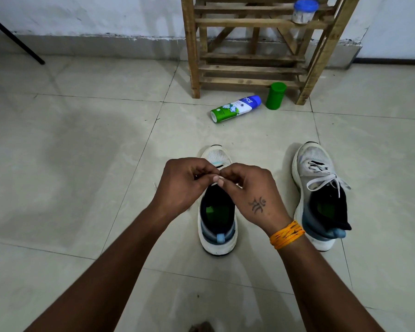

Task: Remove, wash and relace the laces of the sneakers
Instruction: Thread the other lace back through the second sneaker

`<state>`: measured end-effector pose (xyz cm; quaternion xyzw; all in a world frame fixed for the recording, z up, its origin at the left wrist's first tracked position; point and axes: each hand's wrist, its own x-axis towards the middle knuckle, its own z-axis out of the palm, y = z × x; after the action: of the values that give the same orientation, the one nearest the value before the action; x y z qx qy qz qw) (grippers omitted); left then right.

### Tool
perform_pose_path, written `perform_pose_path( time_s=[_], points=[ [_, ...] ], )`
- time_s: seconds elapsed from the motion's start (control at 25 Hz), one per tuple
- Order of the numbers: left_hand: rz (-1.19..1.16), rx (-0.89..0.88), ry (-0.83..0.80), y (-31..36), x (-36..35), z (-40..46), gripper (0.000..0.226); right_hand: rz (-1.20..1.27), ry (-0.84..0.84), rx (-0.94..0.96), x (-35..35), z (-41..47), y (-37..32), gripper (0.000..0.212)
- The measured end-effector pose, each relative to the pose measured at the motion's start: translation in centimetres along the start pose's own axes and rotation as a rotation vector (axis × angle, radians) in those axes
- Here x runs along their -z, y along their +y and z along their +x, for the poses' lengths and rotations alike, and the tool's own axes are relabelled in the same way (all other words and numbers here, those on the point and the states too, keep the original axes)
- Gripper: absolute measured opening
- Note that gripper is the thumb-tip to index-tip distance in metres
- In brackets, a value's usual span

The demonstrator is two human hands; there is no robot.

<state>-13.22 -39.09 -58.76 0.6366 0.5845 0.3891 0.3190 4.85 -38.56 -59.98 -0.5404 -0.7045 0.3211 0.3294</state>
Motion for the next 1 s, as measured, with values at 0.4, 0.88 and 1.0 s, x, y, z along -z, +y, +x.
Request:
perform_pose_path(
  time_s=[0.4,0.88,1.0],
  points=[
    [0.079,0.301,-0.098,-3.4,-0.6,-1.4,0.006,0.455,0.089,-0.415,-2.5,-0.5,0.7,0.016],
    [-0.464,0.649,0.018,-4.5,-0.2,-2.1,0.018,0.106,0.034,-0.371,-5.1,0.1,0.8,0.021],
    [-0.427,0.61,-0.003,-4.4,-0.2,-2.0,0.014,0.153,0.004,-0.419,-5.5,0.4,0.9,0.02]
  ],
)
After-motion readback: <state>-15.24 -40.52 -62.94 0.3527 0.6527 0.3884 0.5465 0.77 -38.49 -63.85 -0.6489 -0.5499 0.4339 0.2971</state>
